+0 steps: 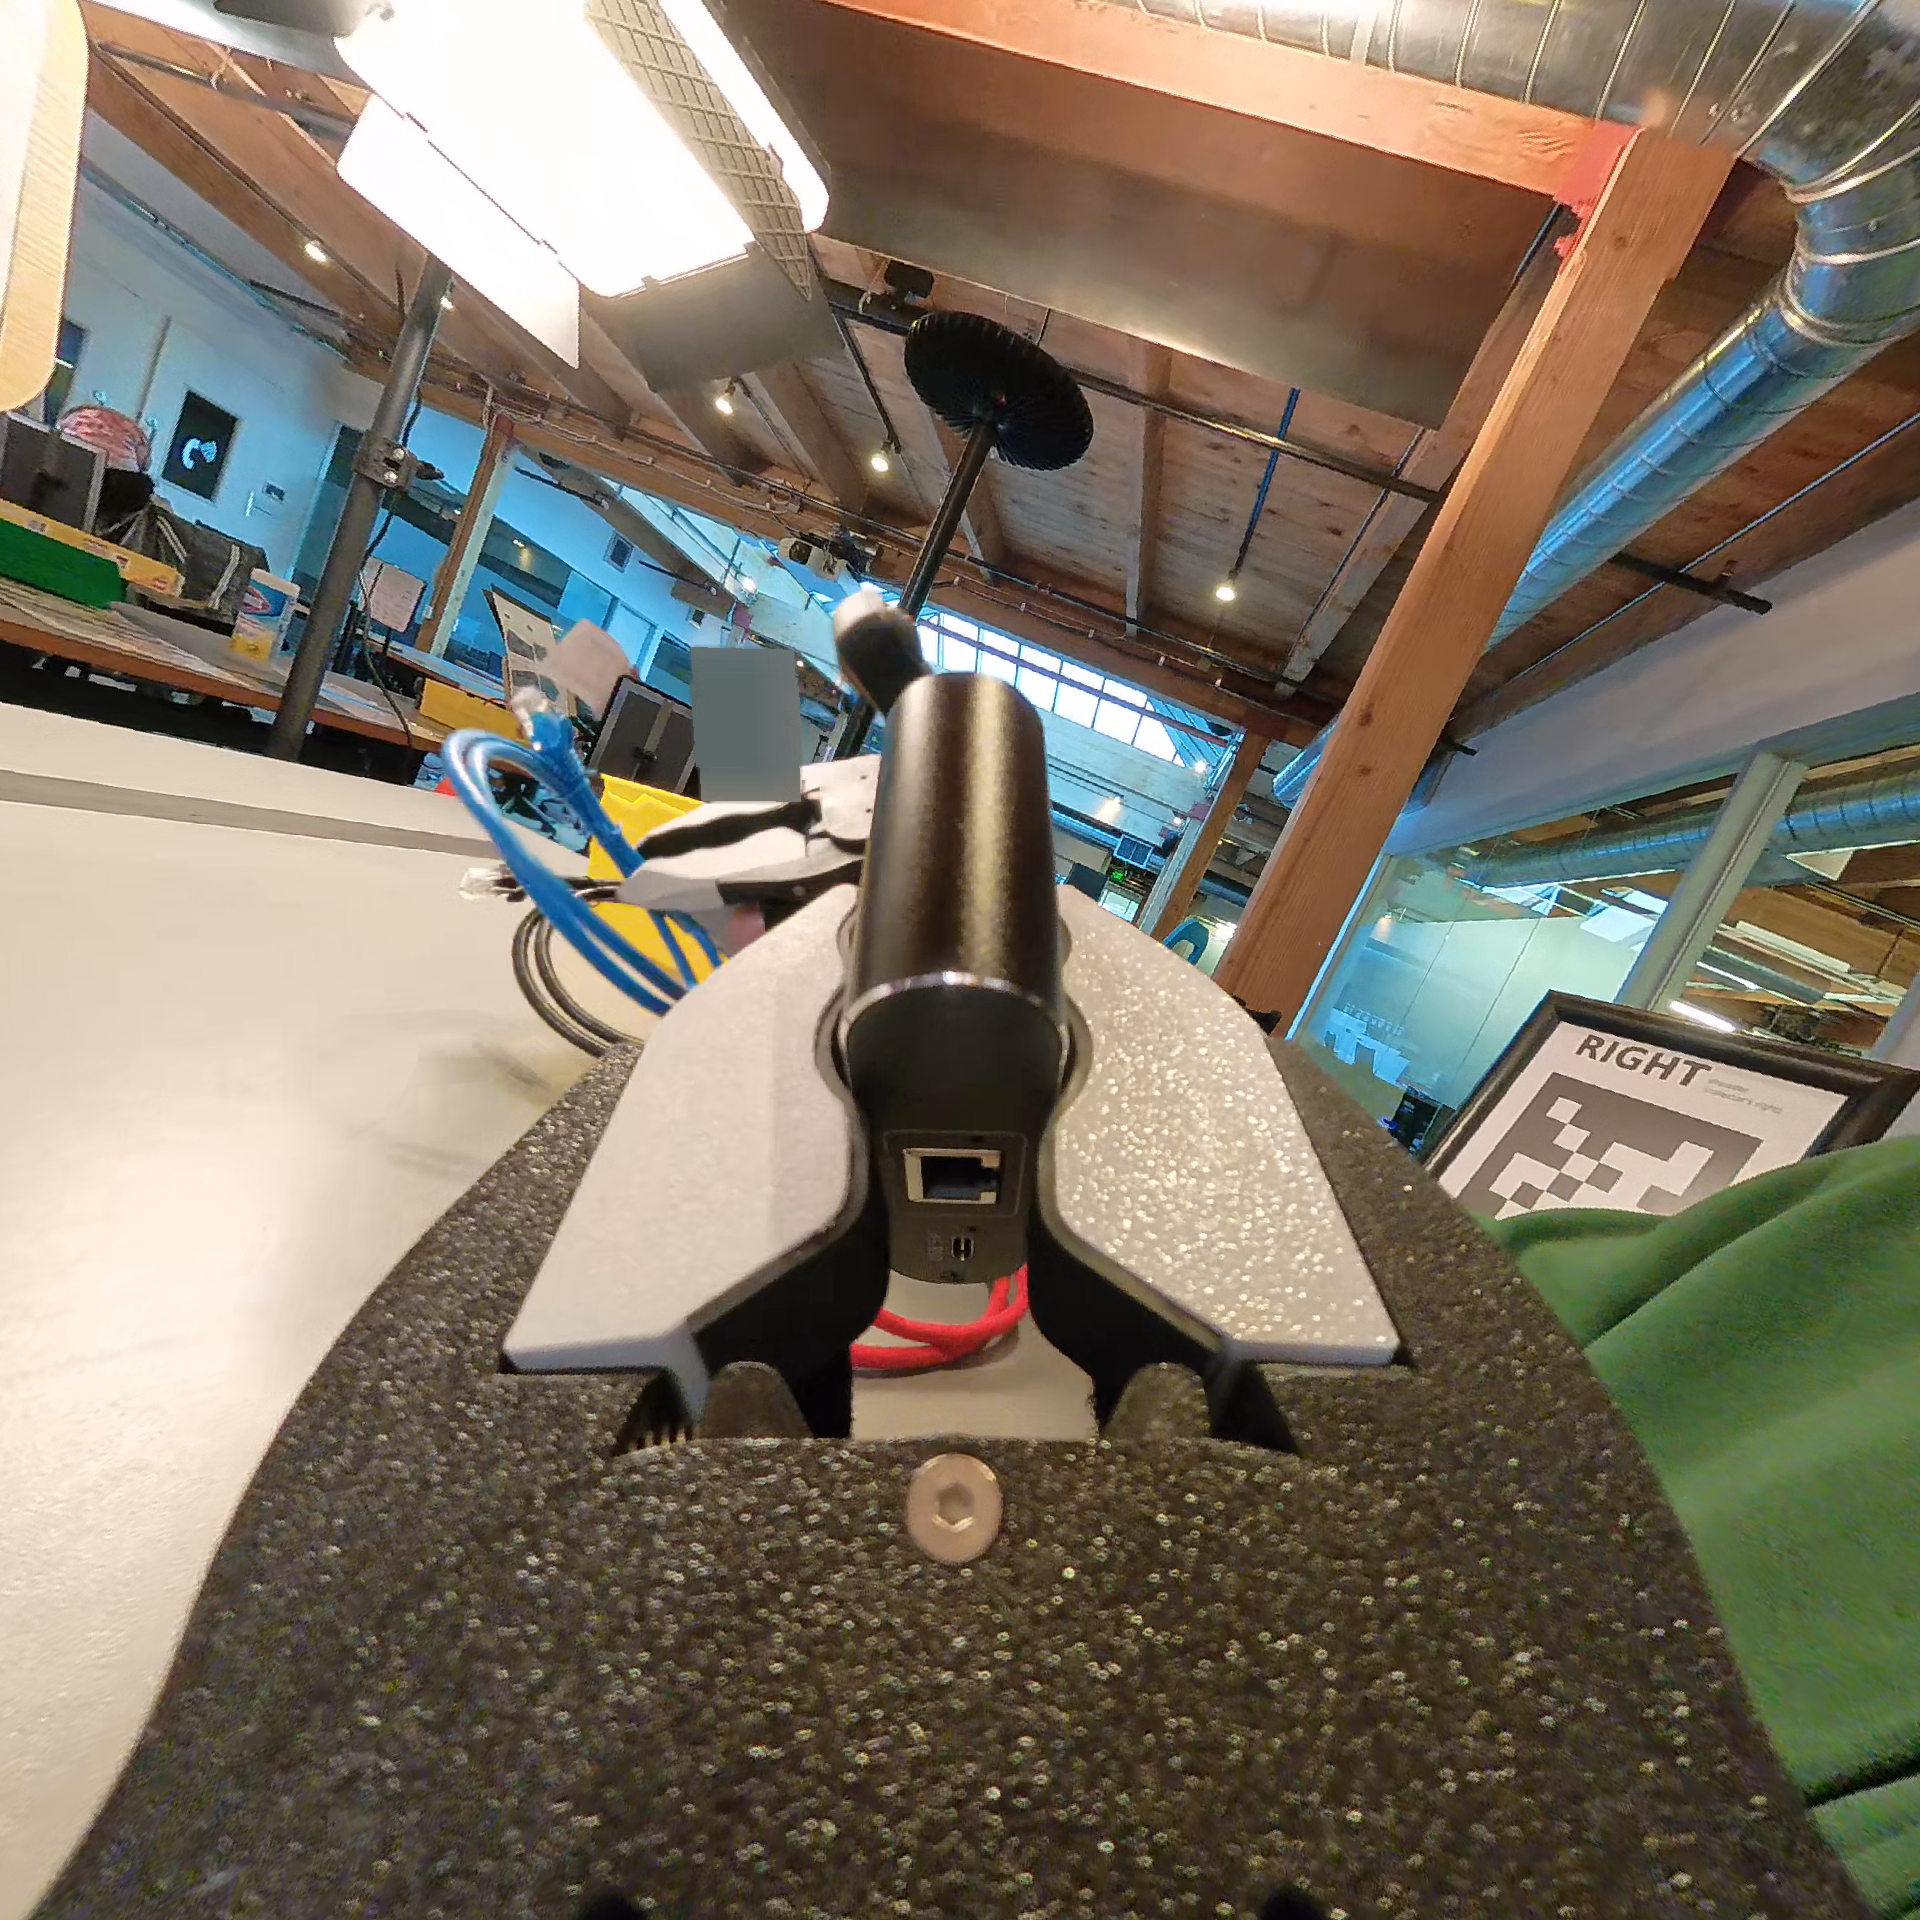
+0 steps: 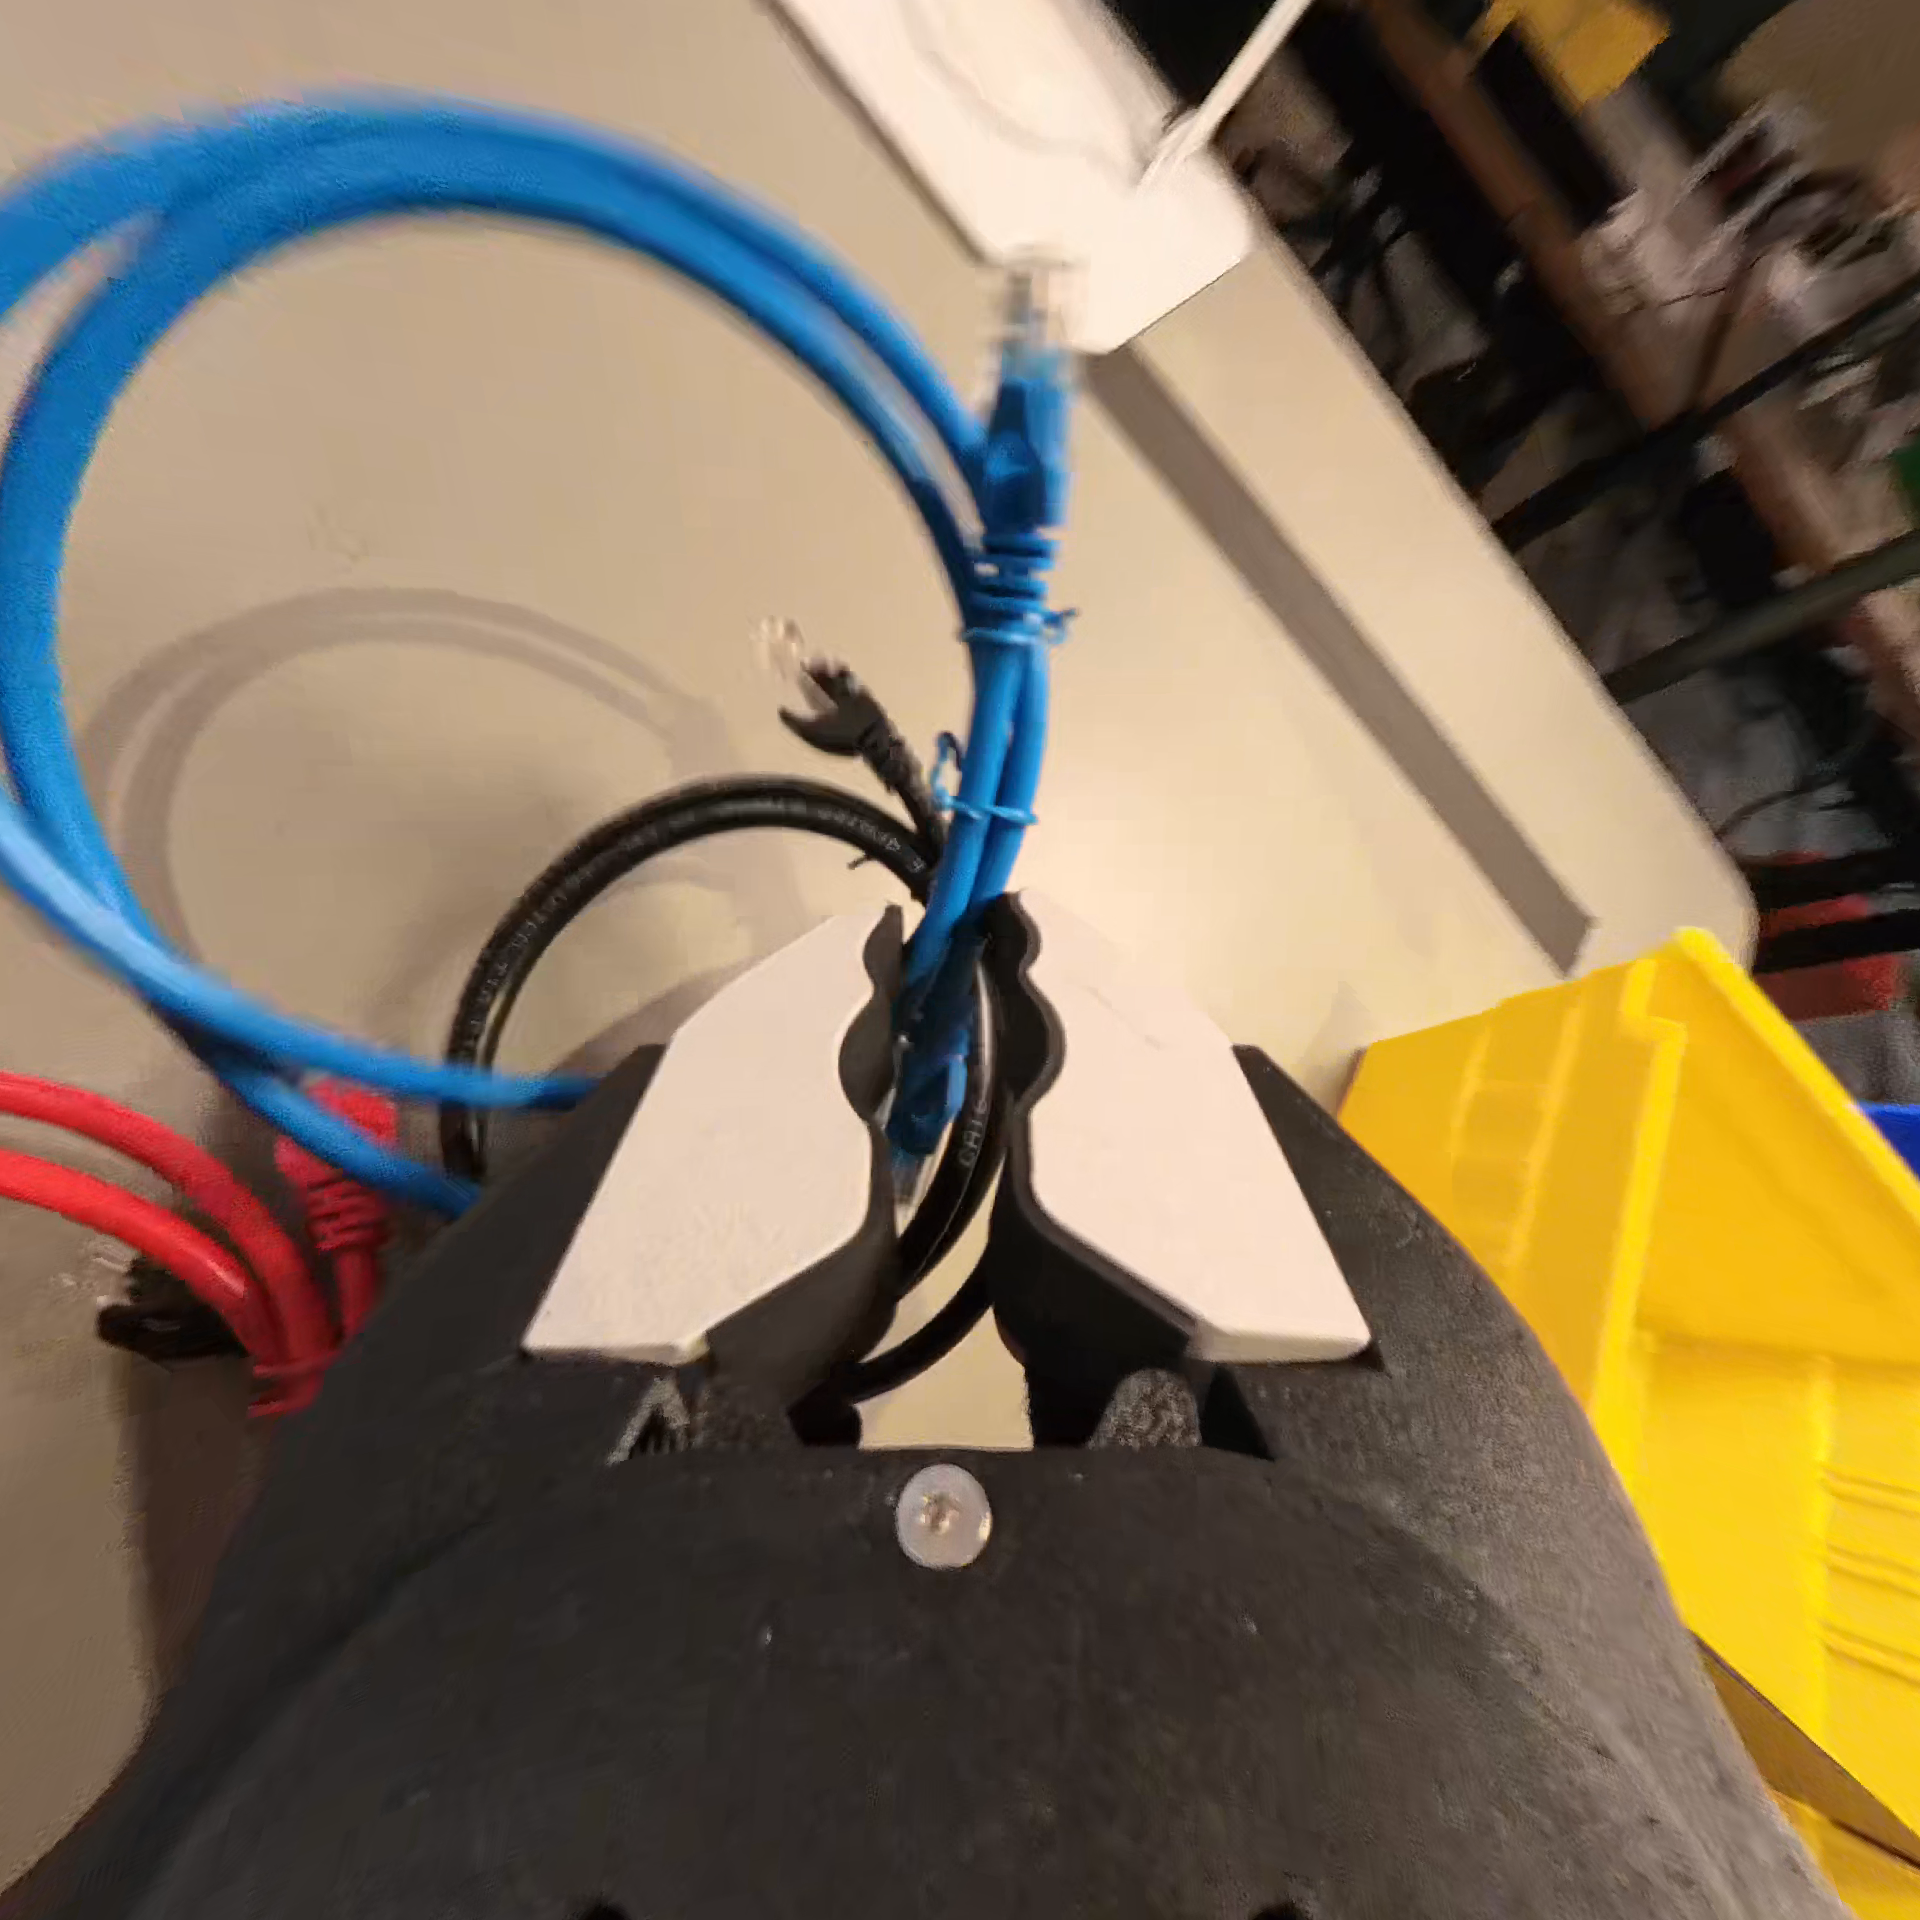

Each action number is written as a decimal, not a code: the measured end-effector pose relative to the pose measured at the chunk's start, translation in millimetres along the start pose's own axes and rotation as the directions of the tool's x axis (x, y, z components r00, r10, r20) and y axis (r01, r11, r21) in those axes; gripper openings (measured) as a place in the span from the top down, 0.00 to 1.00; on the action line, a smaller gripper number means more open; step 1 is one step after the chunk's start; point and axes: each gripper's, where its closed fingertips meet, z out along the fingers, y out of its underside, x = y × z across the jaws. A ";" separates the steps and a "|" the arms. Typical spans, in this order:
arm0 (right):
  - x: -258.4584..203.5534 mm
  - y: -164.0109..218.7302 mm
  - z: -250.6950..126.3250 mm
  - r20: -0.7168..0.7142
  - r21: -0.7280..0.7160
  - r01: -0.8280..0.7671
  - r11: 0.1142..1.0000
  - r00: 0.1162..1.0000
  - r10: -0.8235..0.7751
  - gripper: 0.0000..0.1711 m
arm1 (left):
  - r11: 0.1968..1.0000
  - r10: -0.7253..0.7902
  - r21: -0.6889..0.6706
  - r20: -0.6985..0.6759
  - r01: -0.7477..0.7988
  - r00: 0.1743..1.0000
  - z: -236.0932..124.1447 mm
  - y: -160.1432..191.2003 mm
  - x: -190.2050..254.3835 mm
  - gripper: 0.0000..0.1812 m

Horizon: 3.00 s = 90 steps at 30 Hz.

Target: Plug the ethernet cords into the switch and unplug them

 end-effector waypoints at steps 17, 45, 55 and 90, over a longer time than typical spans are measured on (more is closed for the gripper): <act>4.9 37.4 -1.5 -0.043 -0.195 0.070 0.978 0.996 -0.079 0.91 | 1.000 -0.001 0.000 0.002 0.001 1.000 0.4 -0.2 -0.5 0.84; -1.2 104.8 0.6 0.055 -0.470 -0.141 0.871 0.981 0.188 0.81 | 1.000 -0.001 0.000 0.005 0.001 1.000 0.6 -0.2 -0.8 0.84; 5.0 71.4 1.1 0.030 -0.341 0.000 0.940 0.999 0.011 0.88 | 1.000 -0.003 0.006 0.005 0.003 1.000 -0.1 -0.8 -1.0 0.84; 169.6 230.9 -128.6 -0.552 -0.051 -0.636 0.770 0.660 0.509 0.81 | 1.000 -0.010 0.001 0.013 0.010 1.000 0.5 -0.2 -2.7 0.84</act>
